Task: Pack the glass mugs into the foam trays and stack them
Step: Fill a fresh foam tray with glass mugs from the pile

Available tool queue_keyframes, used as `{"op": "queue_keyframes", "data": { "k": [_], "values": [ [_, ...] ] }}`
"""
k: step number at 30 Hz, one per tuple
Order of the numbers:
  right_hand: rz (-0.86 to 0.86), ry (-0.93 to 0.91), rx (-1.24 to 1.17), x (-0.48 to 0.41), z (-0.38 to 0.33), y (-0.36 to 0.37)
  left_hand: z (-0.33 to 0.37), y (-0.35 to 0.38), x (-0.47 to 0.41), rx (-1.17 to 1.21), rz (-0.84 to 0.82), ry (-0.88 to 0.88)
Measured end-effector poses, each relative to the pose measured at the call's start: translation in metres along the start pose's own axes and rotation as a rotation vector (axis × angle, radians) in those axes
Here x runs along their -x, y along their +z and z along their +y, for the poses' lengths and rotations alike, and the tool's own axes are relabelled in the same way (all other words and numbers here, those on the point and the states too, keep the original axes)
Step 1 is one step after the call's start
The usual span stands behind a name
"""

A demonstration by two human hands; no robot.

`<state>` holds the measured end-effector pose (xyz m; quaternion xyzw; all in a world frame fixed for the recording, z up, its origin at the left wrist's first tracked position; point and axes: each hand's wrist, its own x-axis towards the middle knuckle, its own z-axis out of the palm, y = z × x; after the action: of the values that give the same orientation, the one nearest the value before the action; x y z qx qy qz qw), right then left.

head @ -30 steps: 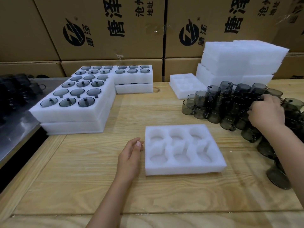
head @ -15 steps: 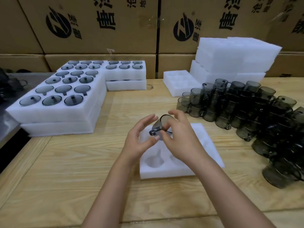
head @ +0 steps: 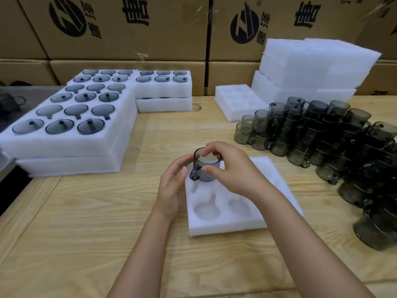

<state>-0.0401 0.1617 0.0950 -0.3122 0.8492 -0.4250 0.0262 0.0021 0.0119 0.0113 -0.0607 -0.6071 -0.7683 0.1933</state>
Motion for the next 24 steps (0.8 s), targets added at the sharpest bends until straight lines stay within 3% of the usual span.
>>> {"op": "queue_keyframes", "data": {
  "k": [13,24],
  "values": [
    [-0.179,-0.086,-0.070,-0.015,0.012,-0.001,-0.004,0.003,-0.004,-0.040,0.075,0.014],
    [-0.208,-0.098,0.141,-0.016,0.017,0.002,-0.007,0.003,-0.003,-0.160,0.073,-0.002]
  ]
}}
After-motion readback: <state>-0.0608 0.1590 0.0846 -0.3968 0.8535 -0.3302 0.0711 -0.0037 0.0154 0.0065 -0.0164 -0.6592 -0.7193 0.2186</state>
